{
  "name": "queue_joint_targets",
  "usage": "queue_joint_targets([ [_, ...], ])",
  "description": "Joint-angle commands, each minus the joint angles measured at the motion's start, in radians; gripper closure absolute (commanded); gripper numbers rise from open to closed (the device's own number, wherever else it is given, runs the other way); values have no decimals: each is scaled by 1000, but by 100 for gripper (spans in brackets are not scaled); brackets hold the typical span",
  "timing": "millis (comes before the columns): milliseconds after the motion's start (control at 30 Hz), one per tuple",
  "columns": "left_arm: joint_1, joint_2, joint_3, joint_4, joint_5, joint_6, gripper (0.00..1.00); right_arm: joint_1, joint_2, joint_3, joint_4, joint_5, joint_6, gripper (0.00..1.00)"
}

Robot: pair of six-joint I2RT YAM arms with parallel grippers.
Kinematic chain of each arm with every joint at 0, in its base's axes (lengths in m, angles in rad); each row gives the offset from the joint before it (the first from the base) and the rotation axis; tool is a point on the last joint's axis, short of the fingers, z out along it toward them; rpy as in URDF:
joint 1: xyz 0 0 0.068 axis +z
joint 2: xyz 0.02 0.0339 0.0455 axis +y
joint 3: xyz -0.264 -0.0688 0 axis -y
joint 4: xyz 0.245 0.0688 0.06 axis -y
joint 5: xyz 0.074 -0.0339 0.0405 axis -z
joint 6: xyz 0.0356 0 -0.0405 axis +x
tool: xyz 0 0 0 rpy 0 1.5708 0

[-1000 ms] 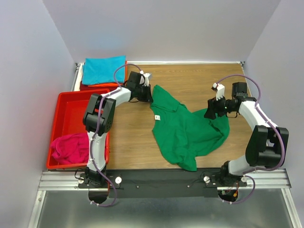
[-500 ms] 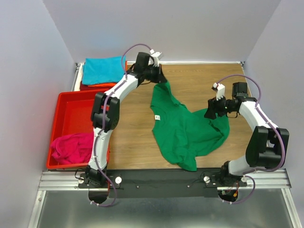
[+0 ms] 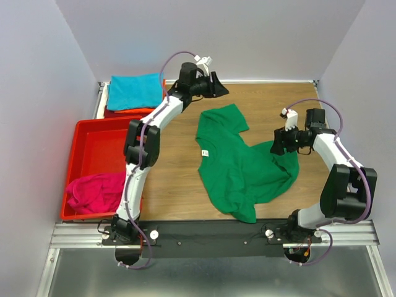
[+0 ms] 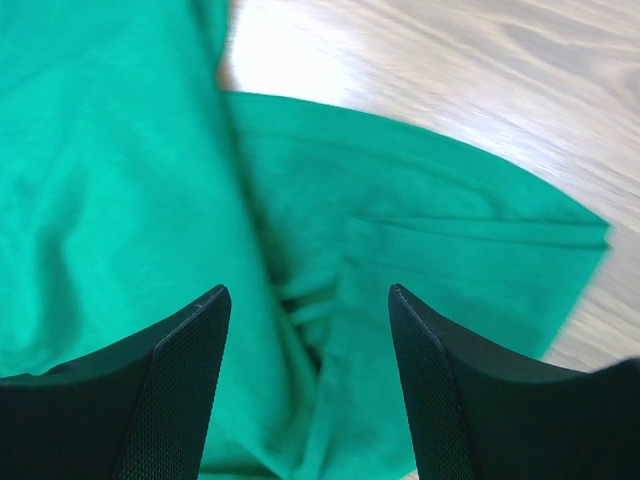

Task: Fold and stack the t-shirts
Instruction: Flatten the tshirt out

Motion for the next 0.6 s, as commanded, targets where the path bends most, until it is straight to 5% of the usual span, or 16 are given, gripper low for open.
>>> queue_joint_targets([
  [0,10,-218,-151,-197,-240,293,49,-12,-24,-20,96,120,73,28],
  [300,-21,-548,-726,-235,-271,439,48,-12,87,-9,142,241,123,29],
  [567,-198,-574,-859,-175,-221,401,50,43,134,-26,103,195,100,31],
])
